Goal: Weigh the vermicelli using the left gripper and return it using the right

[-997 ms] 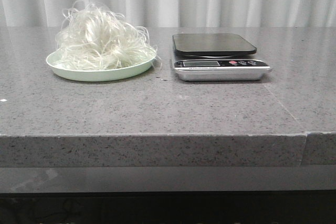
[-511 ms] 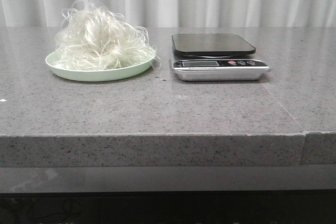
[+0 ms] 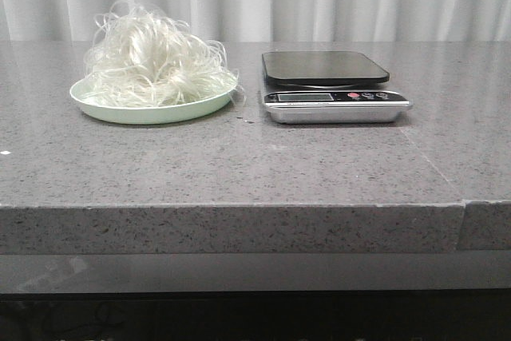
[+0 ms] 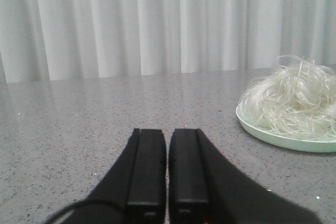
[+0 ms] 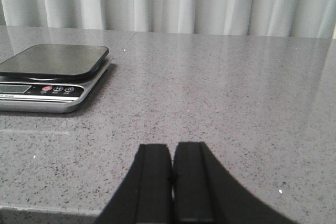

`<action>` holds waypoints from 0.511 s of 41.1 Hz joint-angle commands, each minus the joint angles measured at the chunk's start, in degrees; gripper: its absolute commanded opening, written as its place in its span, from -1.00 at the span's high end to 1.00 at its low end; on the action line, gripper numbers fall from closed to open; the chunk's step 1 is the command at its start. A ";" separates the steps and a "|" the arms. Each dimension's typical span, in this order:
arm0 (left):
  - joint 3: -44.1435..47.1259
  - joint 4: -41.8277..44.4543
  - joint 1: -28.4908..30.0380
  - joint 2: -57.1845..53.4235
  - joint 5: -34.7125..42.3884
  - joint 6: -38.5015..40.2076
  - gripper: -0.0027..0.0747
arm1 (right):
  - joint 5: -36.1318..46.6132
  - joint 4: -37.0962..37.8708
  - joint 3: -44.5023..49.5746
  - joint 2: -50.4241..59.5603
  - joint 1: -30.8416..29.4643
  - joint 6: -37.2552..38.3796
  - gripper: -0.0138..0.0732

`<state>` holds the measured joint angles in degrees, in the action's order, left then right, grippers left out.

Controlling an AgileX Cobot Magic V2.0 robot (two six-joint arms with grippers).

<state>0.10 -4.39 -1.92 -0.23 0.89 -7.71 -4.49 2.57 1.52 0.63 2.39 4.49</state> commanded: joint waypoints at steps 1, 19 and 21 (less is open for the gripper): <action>0.39 -0.61 -0.25 -1.12 4.59 0.62 0.56 | 5.51 -1.08 -0.39 0.89 -0.43 -0.88 0.31; 0.39 -0.61 -0.25 -1.12 4.59 0.62 0.56 | 11.10 -6.89 -0.39 0.89 -0.67 -9.29 0.31; 0.39 -0.61 -0.25 -1.12 4.59 0.62 0.56 | 11.10 -6.89 -0.39 0.89 -1.01 -7.98 0.31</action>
<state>0.10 -4.39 -1.92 -0.23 0.89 -7.71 1.16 -3.98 1.62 0.63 2.11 -4.08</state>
